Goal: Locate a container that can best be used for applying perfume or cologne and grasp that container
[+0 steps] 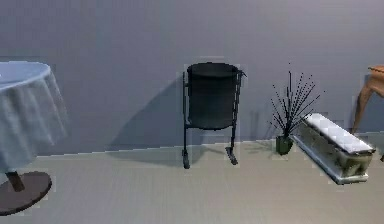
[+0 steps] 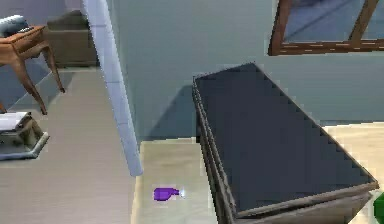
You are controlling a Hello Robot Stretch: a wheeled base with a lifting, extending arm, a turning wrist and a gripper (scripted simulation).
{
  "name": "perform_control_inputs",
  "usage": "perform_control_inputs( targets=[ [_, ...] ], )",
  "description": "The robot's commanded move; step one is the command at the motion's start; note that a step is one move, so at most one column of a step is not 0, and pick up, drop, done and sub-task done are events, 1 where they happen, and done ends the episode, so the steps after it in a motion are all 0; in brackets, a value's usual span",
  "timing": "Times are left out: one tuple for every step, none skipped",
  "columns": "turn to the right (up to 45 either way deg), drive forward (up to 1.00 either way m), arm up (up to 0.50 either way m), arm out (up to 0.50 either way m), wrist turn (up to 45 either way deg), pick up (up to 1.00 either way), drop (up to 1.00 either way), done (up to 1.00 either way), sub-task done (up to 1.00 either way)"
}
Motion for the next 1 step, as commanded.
perform_control_inputs(
  targets=[
    [45.0, 0.00, 0.00, 0.00, 0.0, 0.00, 0.00, 0.00, 0.00]
  ],
)
